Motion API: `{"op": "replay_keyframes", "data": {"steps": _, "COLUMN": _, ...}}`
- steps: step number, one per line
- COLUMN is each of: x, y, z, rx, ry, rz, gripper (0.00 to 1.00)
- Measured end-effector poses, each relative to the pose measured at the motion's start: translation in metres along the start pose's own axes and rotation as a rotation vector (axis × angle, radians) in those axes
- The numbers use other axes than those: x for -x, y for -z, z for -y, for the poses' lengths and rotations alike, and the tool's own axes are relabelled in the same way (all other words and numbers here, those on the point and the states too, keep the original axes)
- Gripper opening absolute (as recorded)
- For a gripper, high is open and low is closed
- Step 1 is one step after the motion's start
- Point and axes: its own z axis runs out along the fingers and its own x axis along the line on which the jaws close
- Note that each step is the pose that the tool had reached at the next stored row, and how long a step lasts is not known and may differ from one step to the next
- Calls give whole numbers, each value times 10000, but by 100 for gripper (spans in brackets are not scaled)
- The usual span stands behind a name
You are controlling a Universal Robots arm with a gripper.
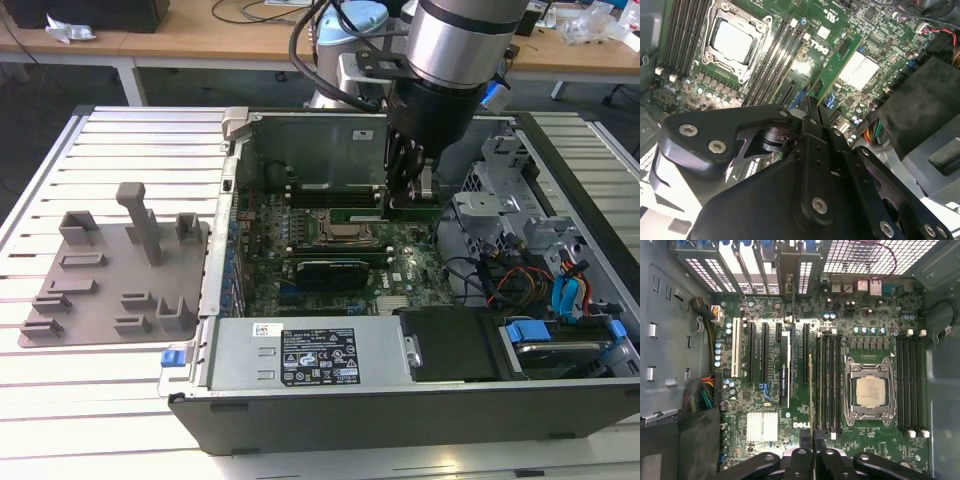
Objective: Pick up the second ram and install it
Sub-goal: 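Insert the second ram into the second slot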
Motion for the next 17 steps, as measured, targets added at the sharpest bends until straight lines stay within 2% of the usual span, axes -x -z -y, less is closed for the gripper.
{"op": "replay_keyframes", "data": {"steps": 6, "x": -4, "y": -136, "z": 11, "rx": 0, "ry": 0, "rz": 0, "gripper": 13}}
{"op": "replay_keyframes", "data": {"steps": 10, "x": 2, "y": -174, "z": 14, "rx": 0, "ry": 0, "rz": 1, "gripper": 13}}
{"op": "replay_keyframes", "data": {"steps": 14, "x": 73, "y": -216, "z": 4, "rx": 0, "ry": 0, "rz": 0, "gripper": 13}}
{"op": "replay_keyframes", "data": {"steps": 17, "x": 158, "y": -264, "z": -60, "rx": 0, "ry": 0, "rz": 1, "gripper": 13}}
